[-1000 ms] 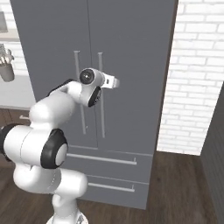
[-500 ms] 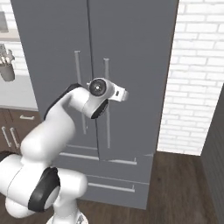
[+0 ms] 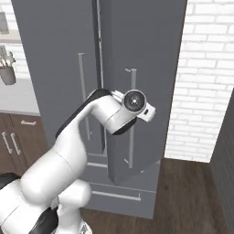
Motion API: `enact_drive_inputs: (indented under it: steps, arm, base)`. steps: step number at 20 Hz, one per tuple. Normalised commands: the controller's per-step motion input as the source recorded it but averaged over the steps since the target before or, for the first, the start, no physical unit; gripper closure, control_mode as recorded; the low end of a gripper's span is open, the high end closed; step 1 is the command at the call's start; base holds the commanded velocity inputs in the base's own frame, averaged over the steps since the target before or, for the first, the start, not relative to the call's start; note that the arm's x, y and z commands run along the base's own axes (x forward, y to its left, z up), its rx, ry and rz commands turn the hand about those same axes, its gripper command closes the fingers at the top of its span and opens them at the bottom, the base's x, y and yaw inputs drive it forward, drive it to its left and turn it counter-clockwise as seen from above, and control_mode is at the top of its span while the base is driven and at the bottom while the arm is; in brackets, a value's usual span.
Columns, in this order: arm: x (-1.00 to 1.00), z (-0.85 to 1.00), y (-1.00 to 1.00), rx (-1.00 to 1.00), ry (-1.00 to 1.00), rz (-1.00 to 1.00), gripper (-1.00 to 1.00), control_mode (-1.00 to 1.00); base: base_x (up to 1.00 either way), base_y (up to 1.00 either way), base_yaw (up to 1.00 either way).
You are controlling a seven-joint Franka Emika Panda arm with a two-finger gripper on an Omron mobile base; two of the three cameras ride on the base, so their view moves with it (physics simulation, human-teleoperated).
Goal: Take the strawberry from the fridge and place it on top of the pancake, located on the dining counter.
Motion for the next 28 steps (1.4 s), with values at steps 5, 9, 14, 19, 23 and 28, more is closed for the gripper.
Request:
enact_drive_inputs:
  steps: [5, 9, 14, 19, 23, 28]
  arm:
    - [-0.93, 0.2, -0.32, 0.12, 0.15, -0.02, -1.0, -1.0]
    - [-1.0, 0.08, 0.65, -0.09, -0.02, -0.01, -1.0, -1.0]
    - [-0.75, 0.17, 1.0, -0.57, 0.03, 0.02, -1.0, -1.0]
    - [-0.02, 0.0, 1.0, -0.87, 0.28, 0.04, -1.0, -1.0]
    - [0.4, 0.02, 0.38, -0.77, 0.24, 0.16, -1.0, -1.0]
    - [0.69, 0.16, -0.02, -0.46, 0.4, 0.06, -1.0, -1.0]
  base:
    - [0.0, 0.0, 0.0]
    - [0.0, 0.0, 0.0]
    - [0.0, 0.0, 0.0]
    - [0.0, 0.0, 0.0]
    - [0.0, 0.0, 0.0]
    - [0.0, 0.0, 0.0]
